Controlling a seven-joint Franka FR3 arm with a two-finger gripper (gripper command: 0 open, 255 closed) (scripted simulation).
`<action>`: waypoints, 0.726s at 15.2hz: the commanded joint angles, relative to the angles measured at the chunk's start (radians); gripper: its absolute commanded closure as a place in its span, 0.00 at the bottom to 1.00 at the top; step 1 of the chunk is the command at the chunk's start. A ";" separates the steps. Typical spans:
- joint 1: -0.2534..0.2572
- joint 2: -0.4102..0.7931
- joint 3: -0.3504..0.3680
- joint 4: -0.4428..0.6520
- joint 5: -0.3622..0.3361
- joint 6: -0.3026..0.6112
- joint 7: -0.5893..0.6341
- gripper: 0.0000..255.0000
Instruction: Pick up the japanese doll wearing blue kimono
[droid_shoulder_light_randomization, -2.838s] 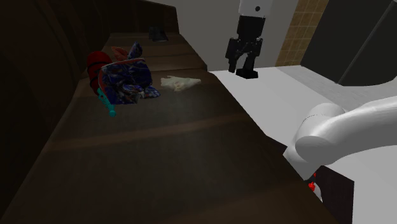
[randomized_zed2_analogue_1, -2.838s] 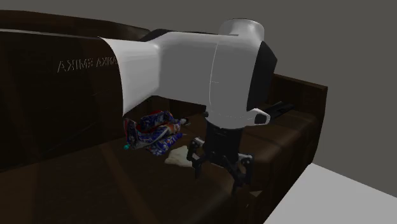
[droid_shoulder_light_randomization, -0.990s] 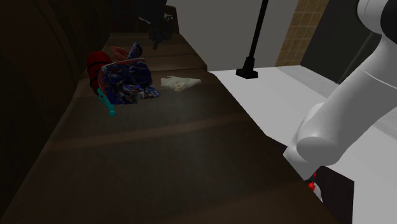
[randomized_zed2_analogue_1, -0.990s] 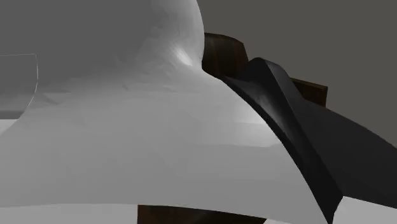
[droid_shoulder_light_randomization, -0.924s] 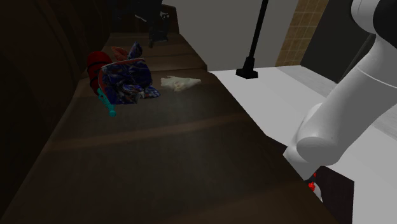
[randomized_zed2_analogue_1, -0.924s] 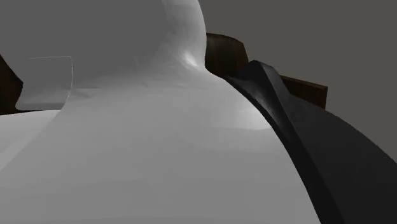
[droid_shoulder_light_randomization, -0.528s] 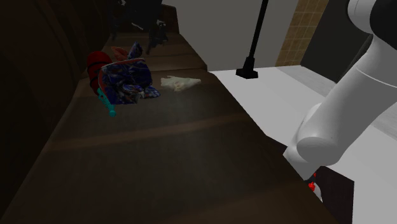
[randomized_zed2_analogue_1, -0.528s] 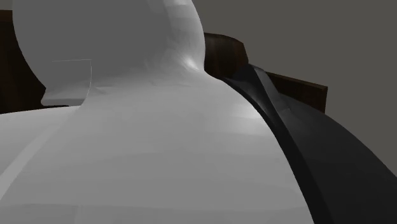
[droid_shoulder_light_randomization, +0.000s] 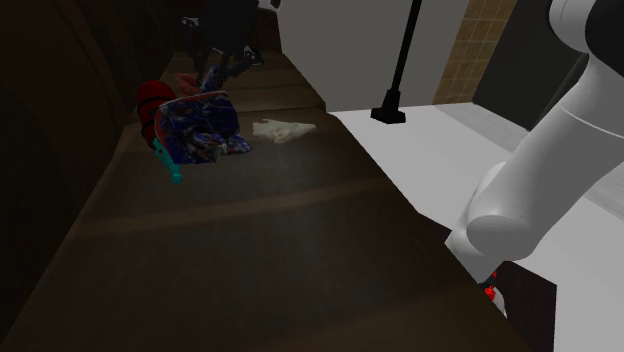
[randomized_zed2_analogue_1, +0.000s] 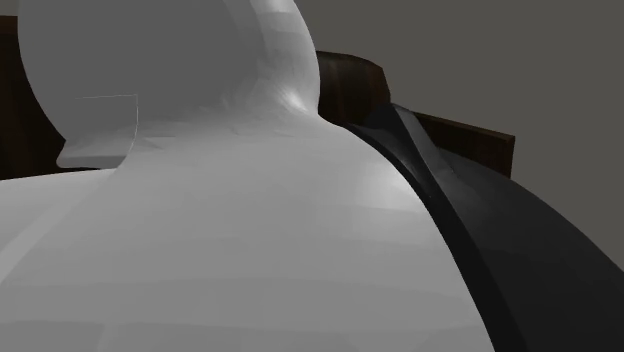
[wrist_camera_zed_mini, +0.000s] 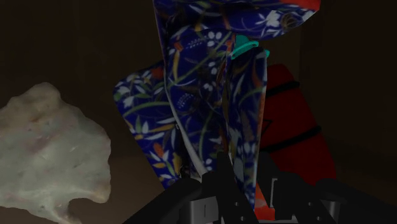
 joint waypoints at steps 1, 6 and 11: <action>0.000 0.000 0.000 -0.001 0.000 0.000 0.000 1.00; -0.001 0.002 -0.001 0.015 -0.003 -0.013 0.005 1.00; -0.003 0.017 -0.002 0.097 -0.016 -0.076 0.030 1.00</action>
